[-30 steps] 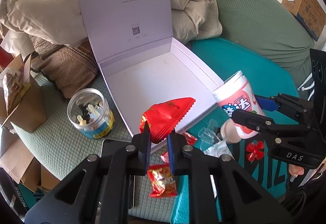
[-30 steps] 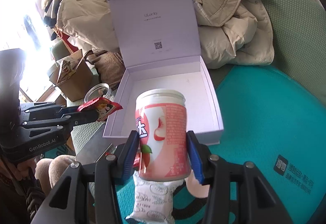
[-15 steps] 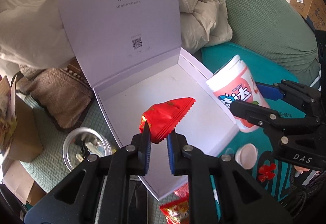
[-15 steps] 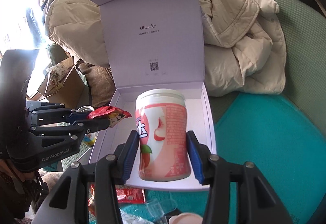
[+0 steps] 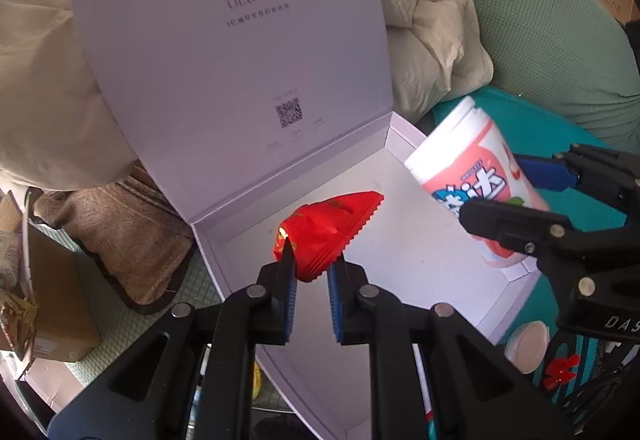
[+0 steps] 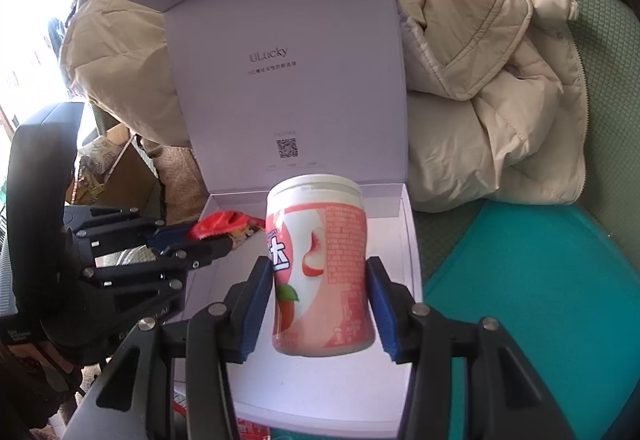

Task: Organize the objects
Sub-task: 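Carry the bottle and red packet into the white box with both grippers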

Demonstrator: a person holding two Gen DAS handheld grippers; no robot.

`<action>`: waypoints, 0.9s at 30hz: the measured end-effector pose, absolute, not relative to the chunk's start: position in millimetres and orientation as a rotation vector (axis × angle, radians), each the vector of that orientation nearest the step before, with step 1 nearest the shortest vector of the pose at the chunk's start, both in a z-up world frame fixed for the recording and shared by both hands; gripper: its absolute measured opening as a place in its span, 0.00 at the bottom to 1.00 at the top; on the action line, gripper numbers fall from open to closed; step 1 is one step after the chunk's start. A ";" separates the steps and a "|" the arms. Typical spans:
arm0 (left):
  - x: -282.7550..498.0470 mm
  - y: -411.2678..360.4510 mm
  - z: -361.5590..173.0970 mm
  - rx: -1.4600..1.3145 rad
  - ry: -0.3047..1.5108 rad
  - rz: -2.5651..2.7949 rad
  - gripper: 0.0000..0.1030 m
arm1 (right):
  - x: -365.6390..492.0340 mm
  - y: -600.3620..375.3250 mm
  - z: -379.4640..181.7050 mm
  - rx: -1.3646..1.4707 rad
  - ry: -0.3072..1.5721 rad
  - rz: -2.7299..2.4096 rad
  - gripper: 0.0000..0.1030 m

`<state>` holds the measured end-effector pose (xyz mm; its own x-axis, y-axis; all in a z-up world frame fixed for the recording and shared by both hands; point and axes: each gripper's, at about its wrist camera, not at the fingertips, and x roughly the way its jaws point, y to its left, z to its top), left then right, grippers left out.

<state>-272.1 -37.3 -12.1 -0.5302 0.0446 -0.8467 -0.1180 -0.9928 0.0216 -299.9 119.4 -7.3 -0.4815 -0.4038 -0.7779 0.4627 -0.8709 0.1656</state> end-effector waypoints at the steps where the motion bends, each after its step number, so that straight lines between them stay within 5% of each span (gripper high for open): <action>1: -274.6 -36.6 -15.7 -1.483 0.103 2.651 0.13 | -301.8 119.3 -9.7 1.212 0.091 -2.335 0.47; 27: -302.5 -40.8 -65.3 -1.610 0.133 2.632 0.13 | -329.3 104.8 -69.8 1.375 0.207 -2.266 0.47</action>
